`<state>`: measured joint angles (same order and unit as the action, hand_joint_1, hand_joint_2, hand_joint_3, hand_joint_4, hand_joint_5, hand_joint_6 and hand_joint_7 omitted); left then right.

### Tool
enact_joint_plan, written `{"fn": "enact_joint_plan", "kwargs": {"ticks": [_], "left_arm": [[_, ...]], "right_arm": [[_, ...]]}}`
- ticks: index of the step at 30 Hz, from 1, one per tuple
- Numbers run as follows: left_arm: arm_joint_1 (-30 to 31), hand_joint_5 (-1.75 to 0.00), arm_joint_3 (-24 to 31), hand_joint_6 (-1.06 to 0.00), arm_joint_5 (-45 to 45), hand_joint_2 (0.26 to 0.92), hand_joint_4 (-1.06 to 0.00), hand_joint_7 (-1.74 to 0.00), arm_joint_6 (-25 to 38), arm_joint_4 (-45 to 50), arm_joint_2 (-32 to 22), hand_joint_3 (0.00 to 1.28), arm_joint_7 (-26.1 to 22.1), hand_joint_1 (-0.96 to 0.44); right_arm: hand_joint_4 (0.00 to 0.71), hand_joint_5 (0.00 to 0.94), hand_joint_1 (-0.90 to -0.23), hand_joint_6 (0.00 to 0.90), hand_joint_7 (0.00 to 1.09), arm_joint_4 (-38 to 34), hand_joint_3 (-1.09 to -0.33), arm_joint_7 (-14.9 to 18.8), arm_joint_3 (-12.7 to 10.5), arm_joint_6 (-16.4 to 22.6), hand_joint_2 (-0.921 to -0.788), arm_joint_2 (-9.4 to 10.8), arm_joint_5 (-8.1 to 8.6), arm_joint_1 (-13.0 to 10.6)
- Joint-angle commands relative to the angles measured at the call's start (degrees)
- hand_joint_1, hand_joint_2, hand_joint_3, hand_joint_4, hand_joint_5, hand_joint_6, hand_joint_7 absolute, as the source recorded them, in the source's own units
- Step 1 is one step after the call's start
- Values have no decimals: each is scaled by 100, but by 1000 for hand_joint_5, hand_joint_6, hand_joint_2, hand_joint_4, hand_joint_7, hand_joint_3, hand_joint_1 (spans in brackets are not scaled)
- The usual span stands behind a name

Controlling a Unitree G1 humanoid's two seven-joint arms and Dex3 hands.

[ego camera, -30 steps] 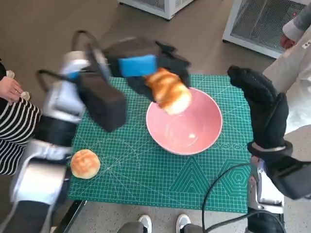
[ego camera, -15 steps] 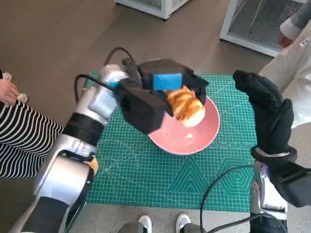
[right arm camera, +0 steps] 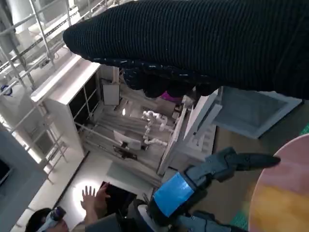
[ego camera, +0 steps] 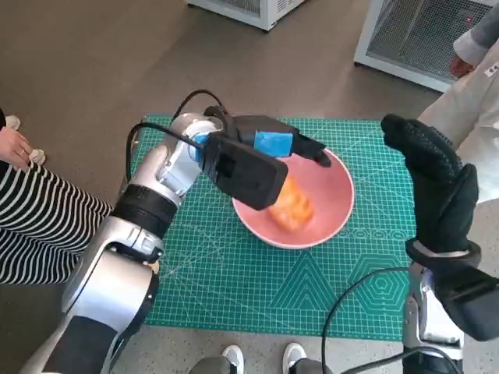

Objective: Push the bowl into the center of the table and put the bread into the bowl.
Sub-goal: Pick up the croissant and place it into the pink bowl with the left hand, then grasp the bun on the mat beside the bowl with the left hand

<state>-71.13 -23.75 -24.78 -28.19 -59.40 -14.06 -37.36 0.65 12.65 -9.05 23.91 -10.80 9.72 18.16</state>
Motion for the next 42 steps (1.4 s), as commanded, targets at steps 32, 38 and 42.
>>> {"fn": "enact_joint_plan", "kwargs": {"ticks": [32,38,42], "left_arm": [[2786,-14,2100,-221,1748,786,-46,-69,211,4577,-4080,3,-1787,-32],[3539,-8,2511,-221,2380,796,-49,-59,459,4840,-4437,8,-2098,96],[4094,-3,2711,-220,2492,803,-44,-52,803,5269,-4733,12,-2236,110]], "right_arm": [[139,1,-654,42,452,-371,-684,194,87,30,-921,11,185,49],[138,0,-658,45,452,-376,-683,244,90,-14,-921,-7,206,54],[135,0,-664,47,451,-380,-682,308,85,-63,-921,-36,250,66]]}}
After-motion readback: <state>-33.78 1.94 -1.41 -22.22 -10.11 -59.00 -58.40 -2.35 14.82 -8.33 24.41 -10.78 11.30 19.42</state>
